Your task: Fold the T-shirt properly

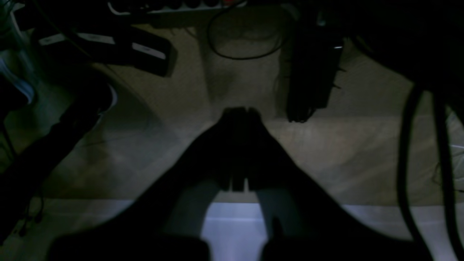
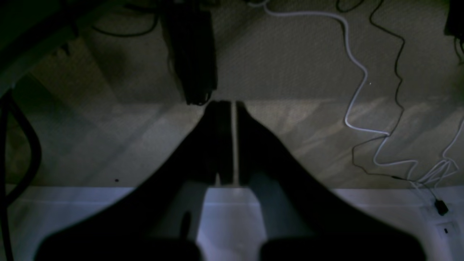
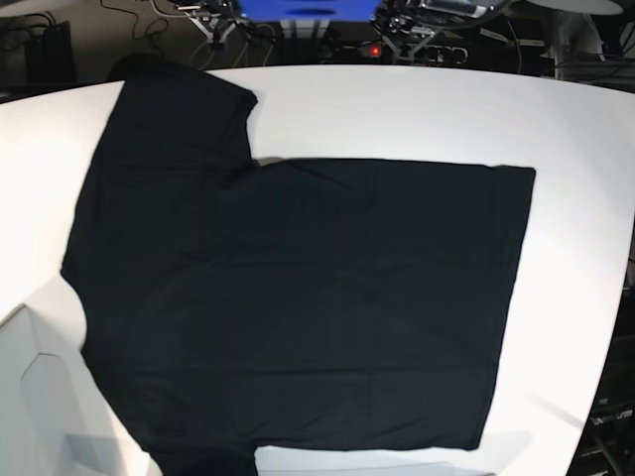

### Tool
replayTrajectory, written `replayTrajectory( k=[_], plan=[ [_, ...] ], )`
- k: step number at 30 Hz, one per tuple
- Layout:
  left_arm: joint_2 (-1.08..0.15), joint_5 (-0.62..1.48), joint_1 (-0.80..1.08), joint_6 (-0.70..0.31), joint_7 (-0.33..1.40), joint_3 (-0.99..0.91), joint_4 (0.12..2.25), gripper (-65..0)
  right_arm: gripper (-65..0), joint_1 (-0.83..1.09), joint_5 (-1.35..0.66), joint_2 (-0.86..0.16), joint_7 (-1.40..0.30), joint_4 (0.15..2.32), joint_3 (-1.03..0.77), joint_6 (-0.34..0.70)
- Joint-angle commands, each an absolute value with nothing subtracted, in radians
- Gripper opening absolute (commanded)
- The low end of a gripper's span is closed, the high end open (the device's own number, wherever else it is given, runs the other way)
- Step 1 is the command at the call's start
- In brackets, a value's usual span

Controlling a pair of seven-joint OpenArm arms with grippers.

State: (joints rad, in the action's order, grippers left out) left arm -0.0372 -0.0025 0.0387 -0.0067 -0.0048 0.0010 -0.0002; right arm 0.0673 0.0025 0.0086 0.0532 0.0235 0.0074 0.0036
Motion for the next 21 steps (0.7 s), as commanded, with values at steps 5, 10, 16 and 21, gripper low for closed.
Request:
replayTrajectory(
  k=[5,10,16,21],
  plan=[
    [-0.038,0.001,0.044,-0.002,-0.008,0.001,0.000,-65.0,-65.0,0.133,0.004,0.008,0.045,0.130,0.007,0.002],
    [-0.038,0.001,0.076,-0.002,-0.005,0.001,0.050,-65.0,-65.0,0.170,0.004,-0.004,-0.008,0.199,0.005,0.002],
    [-0.058,0.001,0.174,-0.002,0.038,0.001,0.225,-65.0,-65.0,0.211,0.004,-0.007,-0.048,0.275,0.005,0.002],
    [-0.097,0.002,0.292,-0.002,0.050,-0.001,0.400,-65.0,-65.0,0.318,0.004,-0.007,-0.051,0.427,0.005,0.002]
  ],
)
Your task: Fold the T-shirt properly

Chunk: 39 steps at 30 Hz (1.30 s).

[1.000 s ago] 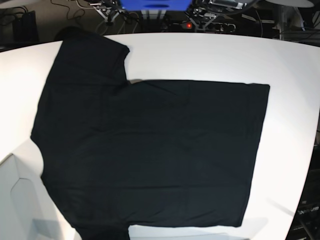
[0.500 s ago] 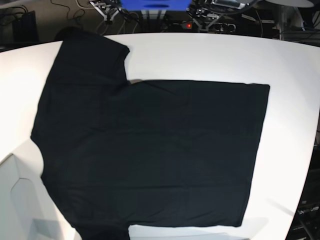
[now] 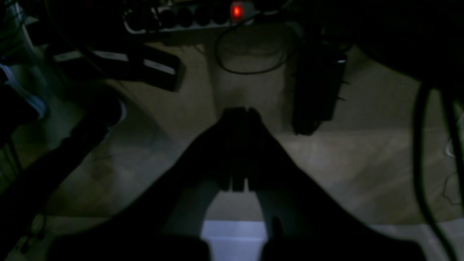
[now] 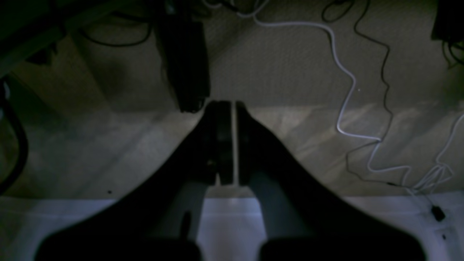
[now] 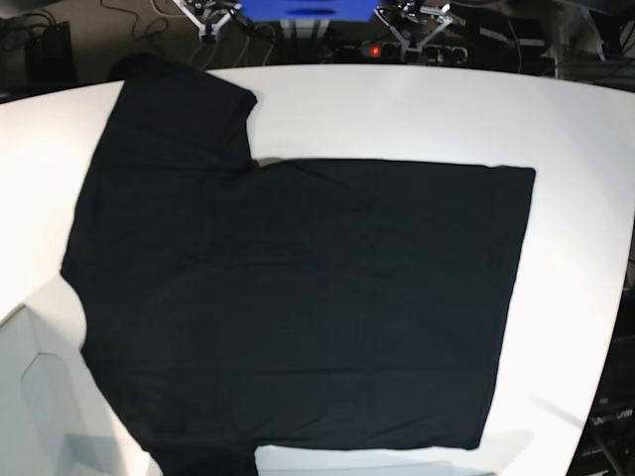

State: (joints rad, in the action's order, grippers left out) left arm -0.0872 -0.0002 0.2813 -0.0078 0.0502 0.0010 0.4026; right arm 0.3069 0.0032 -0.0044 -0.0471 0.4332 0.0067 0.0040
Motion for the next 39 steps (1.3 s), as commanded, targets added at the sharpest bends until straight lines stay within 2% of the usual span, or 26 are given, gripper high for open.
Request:
replayTrajectory(
  k=[1,6,18,22,24,27,30,33,36,39],
  plan=[
    [-0.107,0.002,0.326,-0.002,0.050,-0.001,0.449,-65.0,-65.0,0.352,0.004,-0.005,-0.051,0.479,0.005,0.002],
    [-0.163,0.028,0.512,-0.002,0.050,-0.001,0.717,-65.0,-65.0,0.547,0.004,-0.004,-0.051,0.760,0.005,0.002],
    [-0.418,0.378,0.938,0.004,0.050,-0.004,1.412,-65.0,-65.0,0.989,0.002,-0.010,-0.051,1.511,-0.002,0.004],
    [-0.437,0.414,1.056,-0.001,0.051,-0.111,1.584,-64.8,-65.0,1.089,0.002,-0.030,-0.054,1.702,-0.002,0.004],
    [-0.421,0.418,1.110,-0.002,0.051,-0.177,1.661,-62.8,-65.0,1.130,0.002,-0.030,-0.070,1.796,-0.002,0.004],
    [-0.372,0.420,1.173,-0.004,0.051,-0.305,1.791,-52.7,-64.7,1.175,0.002,-0.030,-0.122,1.952,-0.004,0.004],
    [-0.315,0.415,1.201,-0.005,0.051,-0.403,1.916,-37.9,-56.5,1.201,0.002,-0.027,-0.147,2.049,-0.001,0.004],
    [-0.302,0.420,1.190,-0.005,0.051,-0.456,1.968,-28.1,-45.7,1.179,0.002,-0.028,-0.119,2.046,-0.002,0.004],
    [-0.298,0.423,1.107,-0.005,0.051,-0.484,1.968,-26.5,-36.7,1.135,0.002,-0.030,-0.116,2.046,-0.004,0.004],
    [-0.291,0.423,0.984,-0.005,0.053,-0.498,1.920,-26.0,-32.3,1.081,0.002,-0.030,-0.122,2.046,-0.004,0.004]
  ],
)
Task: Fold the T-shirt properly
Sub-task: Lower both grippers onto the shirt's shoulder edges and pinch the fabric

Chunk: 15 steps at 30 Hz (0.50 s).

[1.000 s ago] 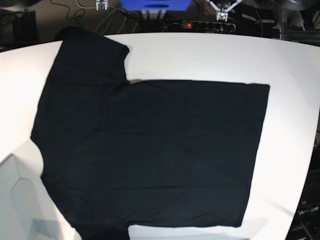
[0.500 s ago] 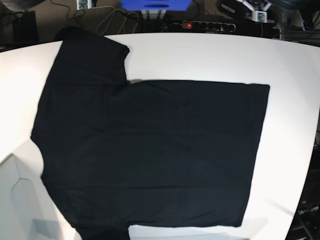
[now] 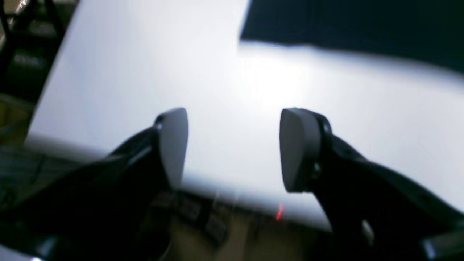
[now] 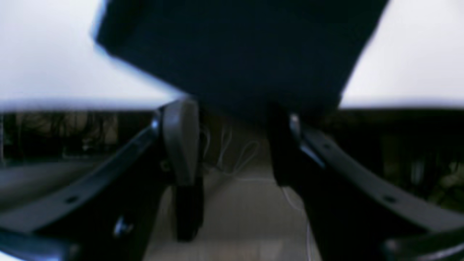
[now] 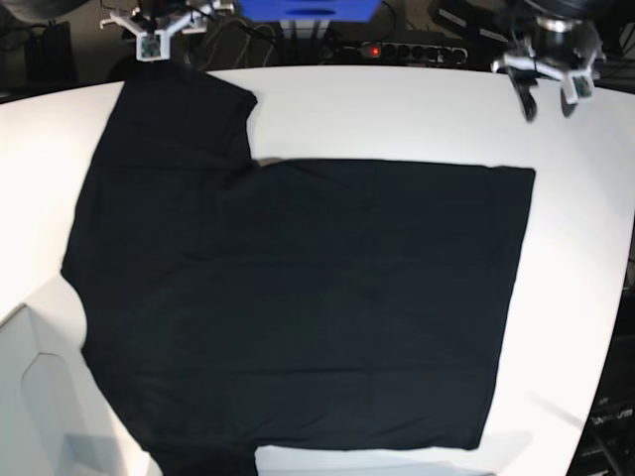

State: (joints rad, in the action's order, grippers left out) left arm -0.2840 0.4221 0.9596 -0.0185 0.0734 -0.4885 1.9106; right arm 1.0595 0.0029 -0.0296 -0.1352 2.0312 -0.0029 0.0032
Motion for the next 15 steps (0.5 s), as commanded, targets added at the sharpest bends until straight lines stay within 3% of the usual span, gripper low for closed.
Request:
replayTrajectory(
  k=[1,15],
  plan=[
    [-0.291,0.423,0.947,-0.005,0.053,-0.498,1.902,-26.0,-32.0,1.066,0.002,-0.030,-0.124,2.046,-0.004,0.004],
    [-0.292,0.555,0.545,-0.007,0.153,-0.467,1.563,-22.6,-32.0,1.001,0.004,-0.082,-0.170,2.043,-0.004,0.005]
  ],
)
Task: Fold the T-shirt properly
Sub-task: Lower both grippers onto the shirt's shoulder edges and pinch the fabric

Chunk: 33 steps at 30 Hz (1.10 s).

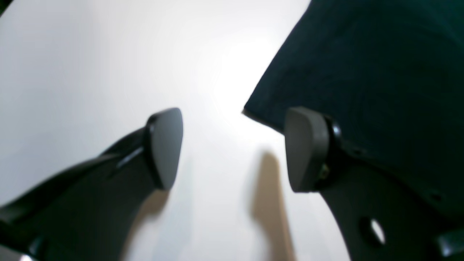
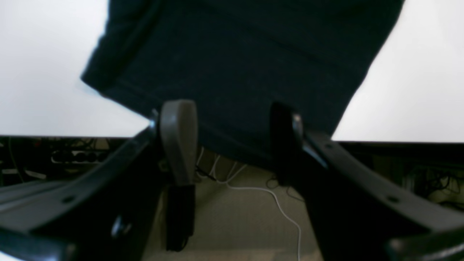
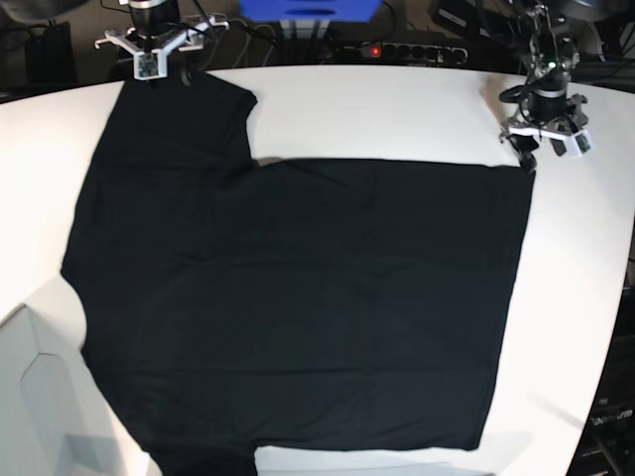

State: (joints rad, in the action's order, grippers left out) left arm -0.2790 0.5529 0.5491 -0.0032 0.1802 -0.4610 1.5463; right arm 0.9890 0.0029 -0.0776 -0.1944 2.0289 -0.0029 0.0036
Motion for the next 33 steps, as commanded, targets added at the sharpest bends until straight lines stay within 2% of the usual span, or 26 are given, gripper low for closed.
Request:
replayTrajectory(
  k=[1,6,10,19,25,30,33],
  plan=[
    [-0.292,0.553,0.530,-0.007,0.153,-0.467,1.550,-22.6,-32.0,1.001,0.004,-0.087,-0.170,2.043,-0.004,0.005],
    [-0.295,0.553,0.470,-0.007,0.153,-0.464,1.500,-22.6,-32.0,1.001,0.005,-0.093,-0.170,2.043,-0.004,0.005],
    [-0.315,0.553,0.444,-0.007,0.154,-0.392,1.471,-22.6,-32.0,1.001,0.005,-0.093,-0.171,2.043,-0.004,0.005],
    [-0.315,0.561,0.449,-0.007,0.153,-0.338,1.463,-24.3,-32.1,1.001,0.005,-0.090,-0.171,2.041,-0.038,0.005],
    [-0.315,0.562,0.452,-0.007,0.153,-0.338,1.465,-47.9,-32.2,0.986,0.005,-0.091,-0.170,2.041,-0.088,0.005],
    [-0.315,0.562,0.455,-0.007,0.153,-0.340,1.475,-64.7,-31.4,0.951,0.005,-0.093,-0.171,2.023,-0.124,0.005],
    [-0.315,0.562,0.467,-0.007,0.153,-0.346,1.475,-64.7,-27.3,0.932,0.005,-0.093,-0.171,2.022,-0.153,0.005]
  ],
)
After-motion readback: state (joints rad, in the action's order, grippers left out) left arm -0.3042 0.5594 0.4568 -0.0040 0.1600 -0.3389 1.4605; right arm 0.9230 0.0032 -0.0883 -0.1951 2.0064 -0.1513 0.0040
